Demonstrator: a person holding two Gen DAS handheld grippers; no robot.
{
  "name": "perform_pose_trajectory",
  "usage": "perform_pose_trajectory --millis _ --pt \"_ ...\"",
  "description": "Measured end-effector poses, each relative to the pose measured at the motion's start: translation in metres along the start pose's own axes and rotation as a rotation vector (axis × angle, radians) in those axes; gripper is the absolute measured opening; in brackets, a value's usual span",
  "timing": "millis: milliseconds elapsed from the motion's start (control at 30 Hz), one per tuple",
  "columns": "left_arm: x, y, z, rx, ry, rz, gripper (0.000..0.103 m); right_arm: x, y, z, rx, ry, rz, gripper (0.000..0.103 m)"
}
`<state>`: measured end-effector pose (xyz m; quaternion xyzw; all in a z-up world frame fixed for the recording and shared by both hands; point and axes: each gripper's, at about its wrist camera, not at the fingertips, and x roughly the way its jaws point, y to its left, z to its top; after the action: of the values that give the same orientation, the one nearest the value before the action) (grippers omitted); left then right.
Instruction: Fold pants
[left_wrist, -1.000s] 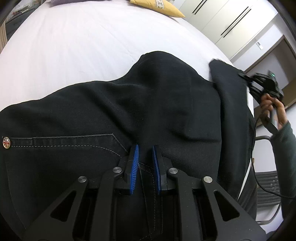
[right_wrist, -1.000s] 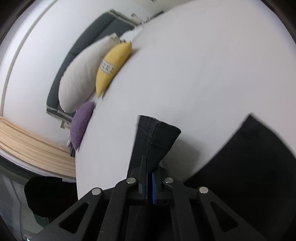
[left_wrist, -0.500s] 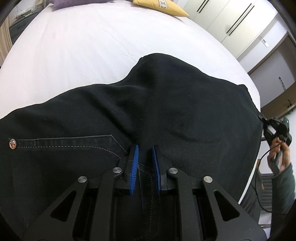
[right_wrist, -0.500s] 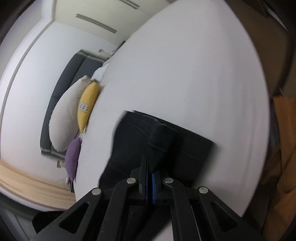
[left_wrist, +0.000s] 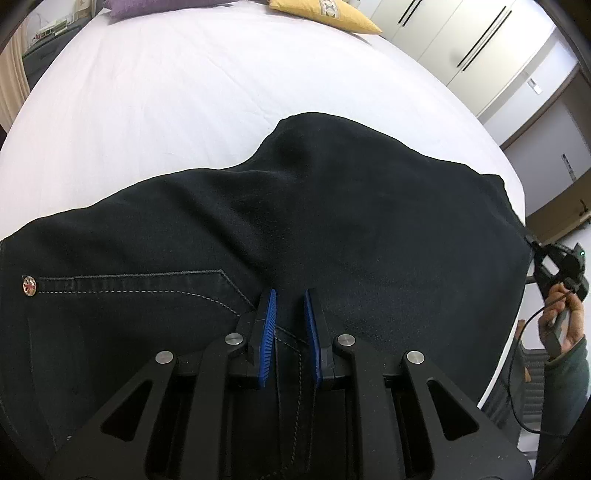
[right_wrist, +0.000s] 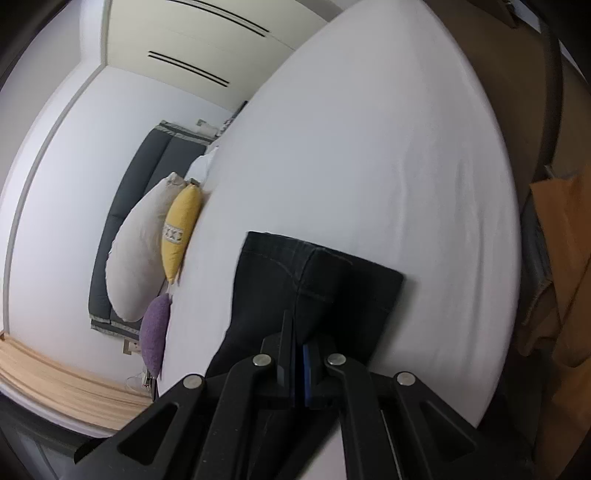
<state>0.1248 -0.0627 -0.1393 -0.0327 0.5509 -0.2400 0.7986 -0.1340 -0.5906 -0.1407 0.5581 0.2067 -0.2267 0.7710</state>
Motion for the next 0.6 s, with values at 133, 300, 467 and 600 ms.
perform_pose_trajectory --millis 133,300,467,600 --pt "-0.001 0.002 -0.002 0.002 -0.004 -0.009 0.016 0.005 -0.018 -0.003 0.033 0.01 -0.008 0.002" --pt "-0.002 0.006 -0.005 0.001 -0.013 -0.016 0.015 0.0 -0.016 -0.001 0.027 -0.013 -0.026 0.002" --pt "-0.004 0.012 -0.007 -0.008 -0.025 -0.033 0.015 0.002 -0.027 0.004 0.037 -0.009 -0.012 0.001" --pt "-0.005 0.016 -0.008 -0.013 -0.031 -0.04 0.016 -0.019 -0.023 0.018 -0.003 -0.051 -0.055 0.018"
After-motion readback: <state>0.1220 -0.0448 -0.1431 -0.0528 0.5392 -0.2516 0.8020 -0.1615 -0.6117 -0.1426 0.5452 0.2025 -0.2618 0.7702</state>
